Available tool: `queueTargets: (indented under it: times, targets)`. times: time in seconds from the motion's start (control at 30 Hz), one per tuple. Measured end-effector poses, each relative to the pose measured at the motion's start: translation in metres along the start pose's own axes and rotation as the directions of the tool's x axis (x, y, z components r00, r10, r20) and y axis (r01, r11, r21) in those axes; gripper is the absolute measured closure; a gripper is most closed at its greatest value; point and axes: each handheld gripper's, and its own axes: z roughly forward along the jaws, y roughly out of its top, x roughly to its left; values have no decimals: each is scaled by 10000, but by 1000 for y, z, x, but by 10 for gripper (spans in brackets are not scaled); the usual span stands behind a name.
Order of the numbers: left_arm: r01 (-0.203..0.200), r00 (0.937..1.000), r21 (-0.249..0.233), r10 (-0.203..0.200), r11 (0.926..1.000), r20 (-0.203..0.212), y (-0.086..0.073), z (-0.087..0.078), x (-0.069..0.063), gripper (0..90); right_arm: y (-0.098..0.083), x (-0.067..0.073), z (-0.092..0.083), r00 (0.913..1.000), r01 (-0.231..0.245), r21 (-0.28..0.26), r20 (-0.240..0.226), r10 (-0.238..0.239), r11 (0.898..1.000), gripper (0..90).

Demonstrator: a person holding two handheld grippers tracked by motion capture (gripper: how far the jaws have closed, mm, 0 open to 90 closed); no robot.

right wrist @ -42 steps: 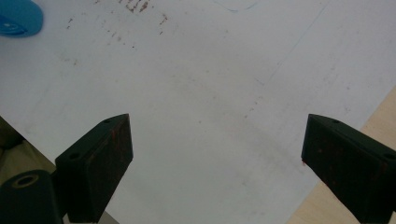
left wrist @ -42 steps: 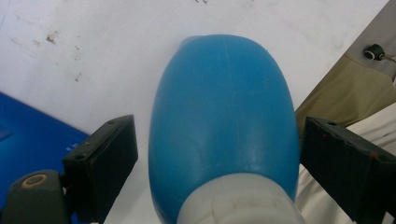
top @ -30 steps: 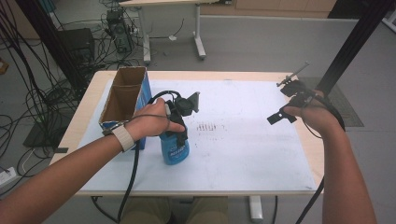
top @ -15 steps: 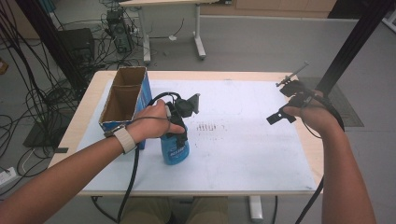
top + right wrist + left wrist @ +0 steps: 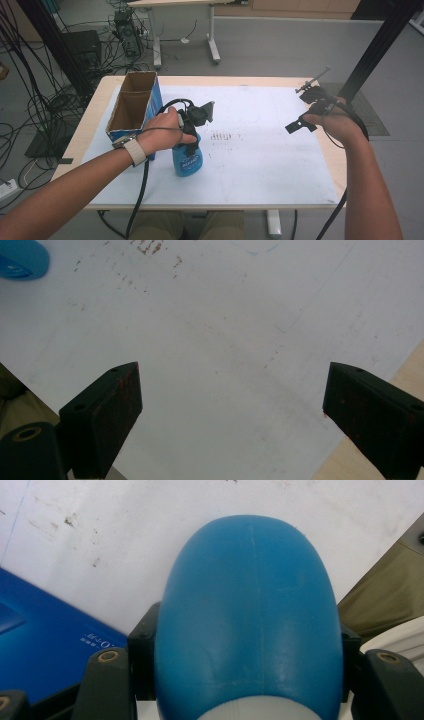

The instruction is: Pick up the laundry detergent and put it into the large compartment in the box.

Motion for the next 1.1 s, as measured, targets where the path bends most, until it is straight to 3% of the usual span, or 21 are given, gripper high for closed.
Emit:
queueTargets:
  times: [0.23, 1.1]
  targets:
    - [-158, 9998, 20, 158, 9999, -88, 1, 0, -2, 380, 1, 0, 0, 10000, 30, -13, -20, -30, 10000, 87]
    - [-63, 10000, -14, 63, 10000, 2, 0, 0, 0, 389, -1, -2, 0, 10000, -48, 44, -25, 48, 10000, 87]
